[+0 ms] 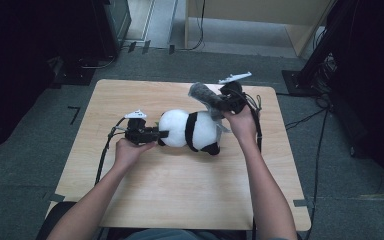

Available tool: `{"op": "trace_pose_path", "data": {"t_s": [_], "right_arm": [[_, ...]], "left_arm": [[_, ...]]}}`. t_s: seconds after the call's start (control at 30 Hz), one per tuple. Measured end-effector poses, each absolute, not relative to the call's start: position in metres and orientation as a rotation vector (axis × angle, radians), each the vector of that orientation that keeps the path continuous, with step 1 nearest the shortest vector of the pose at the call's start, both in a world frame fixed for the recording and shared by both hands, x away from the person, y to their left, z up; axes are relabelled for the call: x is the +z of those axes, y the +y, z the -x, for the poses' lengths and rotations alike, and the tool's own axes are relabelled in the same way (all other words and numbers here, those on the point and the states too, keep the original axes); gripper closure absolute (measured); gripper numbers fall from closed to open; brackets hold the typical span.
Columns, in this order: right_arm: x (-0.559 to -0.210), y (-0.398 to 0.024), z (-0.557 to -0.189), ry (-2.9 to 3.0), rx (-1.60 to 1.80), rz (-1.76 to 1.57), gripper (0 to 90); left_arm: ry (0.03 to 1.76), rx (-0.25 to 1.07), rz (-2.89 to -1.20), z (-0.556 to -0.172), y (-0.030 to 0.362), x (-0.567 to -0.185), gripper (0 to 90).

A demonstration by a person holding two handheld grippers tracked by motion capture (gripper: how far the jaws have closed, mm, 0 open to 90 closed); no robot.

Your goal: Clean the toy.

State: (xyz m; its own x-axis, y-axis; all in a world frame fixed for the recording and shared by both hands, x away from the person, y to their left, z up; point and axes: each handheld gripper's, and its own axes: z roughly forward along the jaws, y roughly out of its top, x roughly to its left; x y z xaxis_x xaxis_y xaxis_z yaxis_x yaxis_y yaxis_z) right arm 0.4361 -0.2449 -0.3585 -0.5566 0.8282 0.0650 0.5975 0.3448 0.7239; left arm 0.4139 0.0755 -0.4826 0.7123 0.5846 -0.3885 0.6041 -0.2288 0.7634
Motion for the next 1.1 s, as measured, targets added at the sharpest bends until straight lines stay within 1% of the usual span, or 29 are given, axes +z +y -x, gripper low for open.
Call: {"op": "trace_pose_path", "data": {"t_s": [0.4, 0.57, 0.7, 0.87, 1.1], "right_arm": [[-0.363, -0.152, -0.452, 2.467, 1.008, -1.128, 77.5], [-0.371, -0.127, -0.452, 2.523, 1.003, -1.096, 77.2], [-0.39, -0.113, -0.451, 2.623, 0.928, -1.095, 76.1], [-0.396, -0.119, -0.451, 2.598, 0.933, -1.081, 76.7], [-0.391, -0.152, -0.452, 2.555, 0.866, -1.132, 76.9]], "left_arm": [[0.908, -0.006, -1.906, -0.413, 0.075, -0.481, 58.9], [0.906, 0.004, -1.905, -0.412, 0.074, -0.48, 59.2], [0.93, -0.018, -1.92, -0.414, 0.075, -0.483, 59.2], [0.934, -0.028, -1.919, -0.415, 0.075, -0.484, 59.5], [0.939, -0.045, -1.923, -0.416, 0.077, -0.484, 59.7]]}}
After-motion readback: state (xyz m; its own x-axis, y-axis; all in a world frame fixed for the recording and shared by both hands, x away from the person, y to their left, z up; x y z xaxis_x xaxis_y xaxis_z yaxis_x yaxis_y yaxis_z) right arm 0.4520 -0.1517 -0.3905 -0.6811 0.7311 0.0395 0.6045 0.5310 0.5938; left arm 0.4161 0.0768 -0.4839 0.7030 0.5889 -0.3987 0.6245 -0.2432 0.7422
